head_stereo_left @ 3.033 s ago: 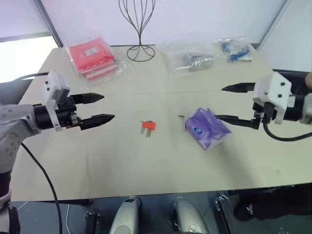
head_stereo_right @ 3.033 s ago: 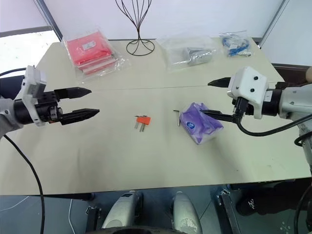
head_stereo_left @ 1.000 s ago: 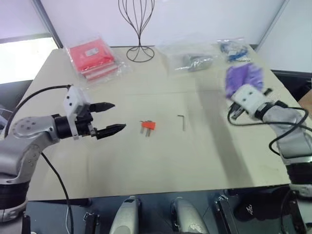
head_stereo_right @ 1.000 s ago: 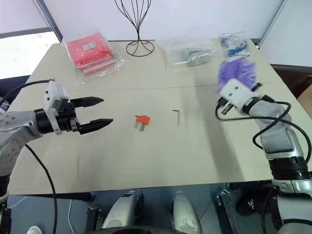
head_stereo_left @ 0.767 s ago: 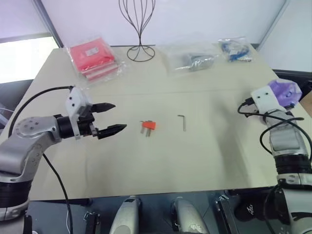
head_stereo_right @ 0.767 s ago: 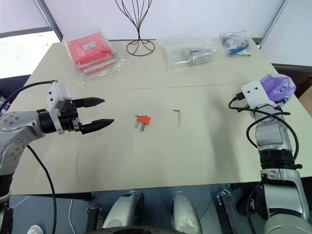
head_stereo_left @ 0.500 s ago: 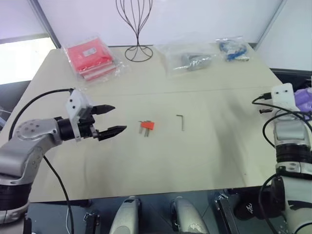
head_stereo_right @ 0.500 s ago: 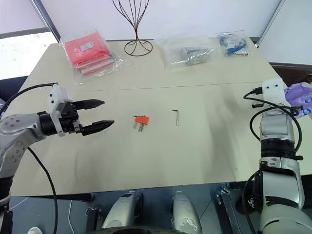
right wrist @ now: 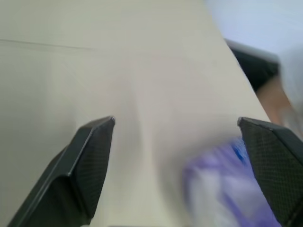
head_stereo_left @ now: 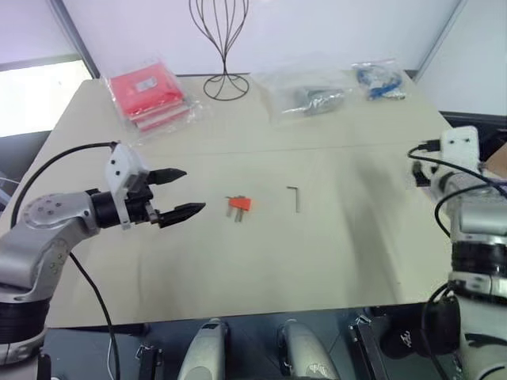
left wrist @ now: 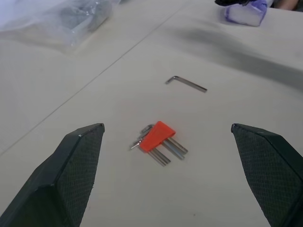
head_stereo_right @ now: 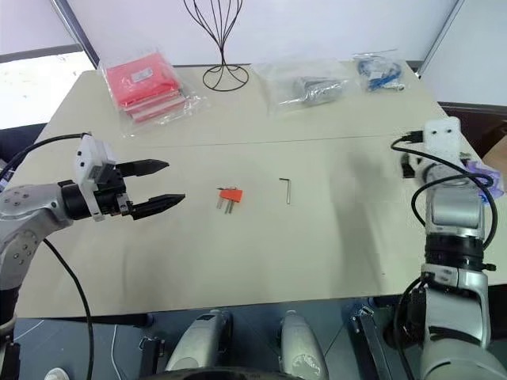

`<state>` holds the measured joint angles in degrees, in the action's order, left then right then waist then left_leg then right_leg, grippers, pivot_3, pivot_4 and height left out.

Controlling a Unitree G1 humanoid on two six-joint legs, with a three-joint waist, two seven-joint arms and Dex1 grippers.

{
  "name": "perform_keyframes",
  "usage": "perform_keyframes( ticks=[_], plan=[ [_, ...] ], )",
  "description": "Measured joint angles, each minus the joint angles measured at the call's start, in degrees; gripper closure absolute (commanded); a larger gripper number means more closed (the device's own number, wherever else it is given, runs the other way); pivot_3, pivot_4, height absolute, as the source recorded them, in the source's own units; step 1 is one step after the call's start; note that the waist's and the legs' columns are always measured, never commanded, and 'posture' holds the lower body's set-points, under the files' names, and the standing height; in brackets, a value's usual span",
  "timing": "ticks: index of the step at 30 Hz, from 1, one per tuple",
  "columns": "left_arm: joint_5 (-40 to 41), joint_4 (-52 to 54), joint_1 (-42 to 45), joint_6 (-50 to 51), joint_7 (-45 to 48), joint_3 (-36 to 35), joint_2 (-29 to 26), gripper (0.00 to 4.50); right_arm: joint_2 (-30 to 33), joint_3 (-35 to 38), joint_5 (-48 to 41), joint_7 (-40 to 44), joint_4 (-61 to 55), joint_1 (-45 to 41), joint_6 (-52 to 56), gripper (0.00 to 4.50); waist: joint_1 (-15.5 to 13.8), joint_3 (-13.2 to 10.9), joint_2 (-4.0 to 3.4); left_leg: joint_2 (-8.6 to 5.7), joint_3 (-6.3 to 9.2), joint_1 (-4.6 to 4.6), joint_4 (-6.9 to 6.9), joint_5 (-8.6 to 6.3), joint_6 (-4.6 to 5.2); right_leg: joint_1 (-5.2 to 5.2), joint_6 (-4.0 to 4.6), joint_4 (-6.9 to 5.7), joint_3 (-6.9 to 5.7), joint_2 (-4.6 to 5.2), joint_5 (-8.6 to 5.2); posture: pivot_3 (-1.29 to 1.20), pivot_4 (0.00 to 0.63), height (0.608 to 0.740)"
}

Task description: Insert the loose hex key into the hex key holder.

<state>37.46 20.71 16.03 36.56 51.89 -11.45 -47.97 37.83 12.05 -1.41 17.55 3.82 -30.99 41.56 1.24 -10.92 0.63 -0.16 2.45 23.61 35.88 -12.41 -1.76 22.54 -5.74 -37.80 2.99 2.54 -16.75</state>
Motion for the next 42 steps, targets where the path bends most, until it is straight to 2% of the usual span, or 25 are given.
perform_keyframes(
  ticks=[4,6,13,20,23,30,42],
  plan=[
    [0.0,-0.2,0.5,0.1,0.5,0.5,0.0,0.00,0.9,-9.1,-6.2,13.7,-16.3,3.5,-1.5,0.05,0.3,0.0,0.00,0.03,0.06,-0.03,0.04,-0.01,0.01,0.01,0.00,-0.11,-0.01,-0.02,0.00,0.00,0.150,0.740],
    [-0.1,-0.5,0.6,0.1,0.6,0.7,0.0,0.00,1.2,-13.1,-7.4,17.7,-20.5,3.4,-2.0,0.05,0.3,0.0,0.00,0.03,0.09,-0.03,0.09,0.00,0.01,-0.01,0.01,-0.13,-0.02,-0.01,-0.01,0.00,0.150,0.740],
    [-1.2,-2.4,2.4,-0.5,1.2,2.1,1.2,0.00,-2.4,-23.7,-7.9,23.6,-20.5,-2.3,-2.2,0.05,-0.5,0.0,0.03,-0.02,0.31,-0.01,0.15,0.00,0.00,-0.02,0.02,-0.11,-0.04,0.06,-0.01,0.00,0.150,0.740],
    [-4.5,-8.8,5.3,-3.9,3.9,7.5,3.7,0.00,-3.6,-26.5,-7.6,27.3,-15.6,-4.0,-5.8,0.05,-0.3,0.0,0.04,-0.03,0.33,0.00,0.13,0.00,0.00,0.00,0.02,-0.11,-0.06,0.05,-0.01,0.00,0.150,0.740],
    [-5.4,-10.4,6.4,-5.0,4.8,8.2,3.8,0.00,-5.5,-28.3,-5.7,27.8,-9.7,-5.7,-9.0,0.05,0.0,0.0,0.04,0.00,0.32,-0.01,0.12,0.00,0.00,0.04,0.02,-0.14,-0.05,0.01,-0.01,0.00,0.150,0.740],
    [-5.7,-10.4,4.7,-5.8,5.5,8.2,3.6,0.00,-11.6,-32.3,-3.8,33.0,9.6,-8.7,-17.4,0.05,-0.1,0.0,0.04,-0.02,0.31,0.01,0.09,0.00,0.00,0.07,0.02,-0.16,-0.05,0.04,-0.01,0.00,0.150,0.740],
    [-5.5,-6.6,1.7,-4.6,4.6,5.3,2.1,0.00,-17.3,-33.0,-0.8,35.5,24.0,-13.9,-27.9,0.05,0.0,0.0,0.05,-0.01,0.35,0.02,0.10,0.00,0.00,0.11,0.02,-0.22,-0.06,0.02,-0.01,0.00,0.150,0.740]
  ],
)
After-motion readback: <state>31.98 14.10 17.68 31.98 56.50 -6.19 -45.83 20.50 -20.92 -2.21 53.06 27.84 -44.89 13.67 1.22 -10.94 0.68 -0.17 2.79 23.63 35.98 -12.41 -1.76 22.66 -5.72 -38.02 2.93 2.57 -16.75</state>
